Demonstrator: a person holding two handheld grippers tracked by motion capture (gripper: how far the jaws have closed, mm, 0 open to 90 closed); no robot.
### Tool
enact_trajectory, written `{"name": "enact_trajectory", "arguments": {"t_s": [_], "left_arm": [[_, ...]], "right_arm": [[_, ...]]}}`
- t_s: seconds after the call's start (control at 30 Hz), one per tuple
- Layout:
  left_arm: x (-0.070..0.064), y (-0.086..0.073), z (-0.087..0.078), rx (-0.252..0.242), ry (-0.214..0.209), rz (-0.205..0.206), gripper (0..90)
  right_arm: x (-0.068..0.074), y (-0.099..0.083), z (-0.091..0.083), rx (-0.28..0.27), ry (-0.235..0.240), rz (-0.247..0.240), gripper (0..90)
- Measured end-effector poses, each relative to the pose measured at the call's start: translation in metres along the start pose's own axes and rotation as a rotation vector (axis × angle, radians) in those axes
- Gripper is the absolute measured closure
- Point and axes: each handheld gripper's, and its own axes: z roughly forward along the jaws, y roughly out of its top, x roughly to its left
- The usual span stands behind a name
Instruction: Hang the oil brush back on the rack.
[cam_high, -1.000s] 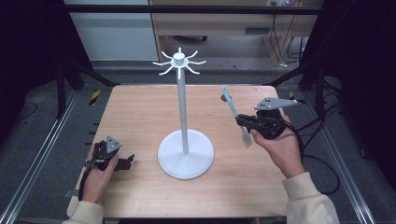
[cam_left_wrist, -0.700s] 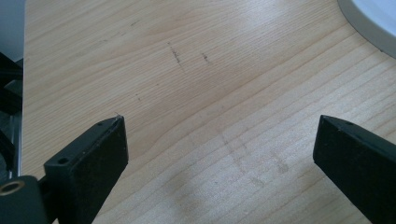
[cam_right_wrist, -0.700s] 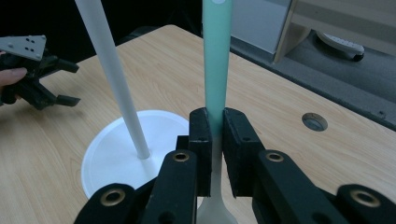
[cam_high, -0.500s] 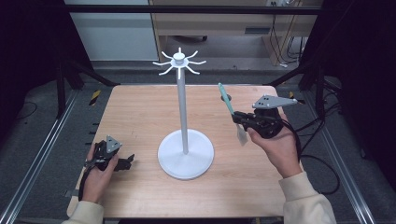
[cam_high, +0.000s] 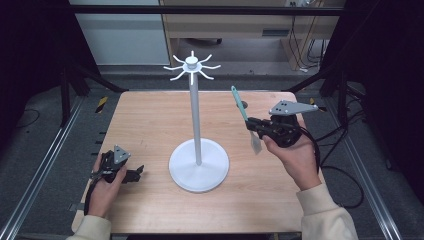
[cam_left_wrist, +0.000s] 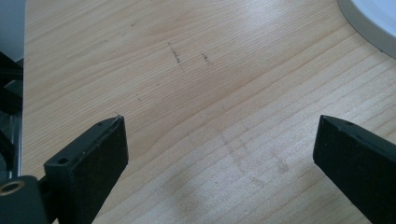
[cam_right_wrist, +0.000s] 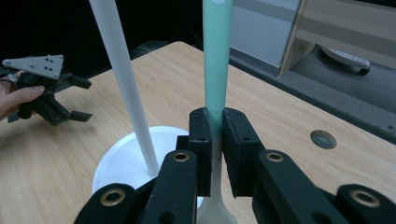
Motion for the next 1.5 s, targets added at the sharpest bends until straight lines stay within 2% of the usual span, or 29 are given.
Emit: {"name": "enact_trajectory", "arguments": {"t_s": [0.5, 1.5], "left_arm": [[0.0, 0.0, 0.0, 0.001, -0.001, 0.001, 2.7], [0.0, 0.0, 0.0, 0.001, -0.002, 0.003, 2.8]], "right_arm": [[0.007, 0.007, -0.005, -0.048, 0.019, -0.002, 82.1], [0.038, 0.029, -0.026, -0.161, 0.07, -0.038, 82.1]]}}
